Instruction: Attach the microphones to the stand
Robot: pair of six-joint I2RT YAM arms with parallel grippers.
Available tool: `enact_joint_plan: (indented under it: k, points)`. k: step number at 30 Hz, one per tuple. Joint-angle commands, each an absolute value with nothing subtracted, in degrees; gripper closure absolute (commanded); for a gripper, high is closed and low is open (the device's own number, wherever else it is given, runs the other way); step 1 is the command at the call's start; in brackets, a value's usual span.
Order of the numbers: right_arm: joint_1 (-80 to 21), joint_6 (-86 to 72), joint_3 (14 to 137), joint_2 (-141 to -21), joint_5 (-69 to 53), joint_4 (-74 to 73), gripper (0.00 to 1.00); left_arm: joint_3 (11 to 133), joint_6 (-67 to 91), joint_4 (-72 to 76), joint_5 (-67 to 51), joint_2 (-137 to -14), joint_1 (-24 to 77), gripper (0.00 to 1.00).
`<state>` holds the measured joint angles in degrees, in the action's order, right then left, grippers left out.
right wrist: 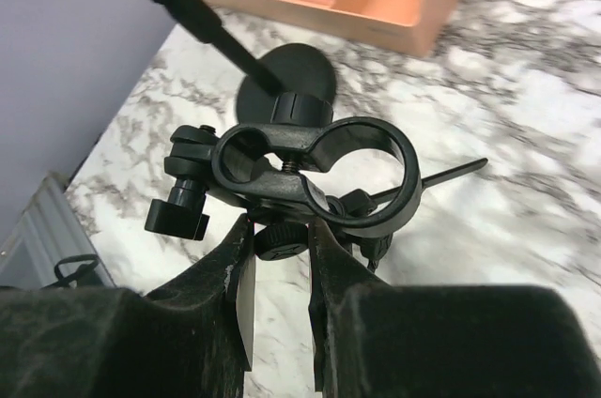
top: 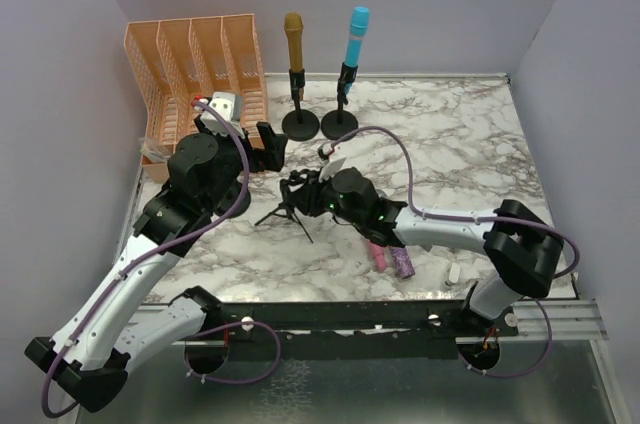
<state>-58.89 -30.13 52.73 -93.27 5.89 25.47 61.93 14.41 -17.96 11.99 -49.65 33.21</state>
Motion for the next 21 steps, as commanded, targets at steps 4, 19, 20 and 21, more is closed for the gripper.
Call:
enact_joint_plan:
  k: [4,19,20,21]
  points:
    - [-55.4,-32.8,48.7,-85.1,10.1,16.6,0.92,54.9,19.9,-14.9,8.1,-49.6,33.0,0.01]
    - [-49.5,-34.1,47.3,-81.4,-0.3,15.8,0.84,36.0,25.6,-2.8,3.9,-47.7,33.2,0.02]
    - [-48.9,-34.0,47.3,-81.5,-2.3,16.0,0.84,34.7,25.7,-1.1,3.0,-47.8,33.2,0.03]
    - [-48.3,-34.1,47.4,-81.4,-3.9,16.0,0.85,33.3,25.8,0.9,2.1,-48.0,33.2,0.04]
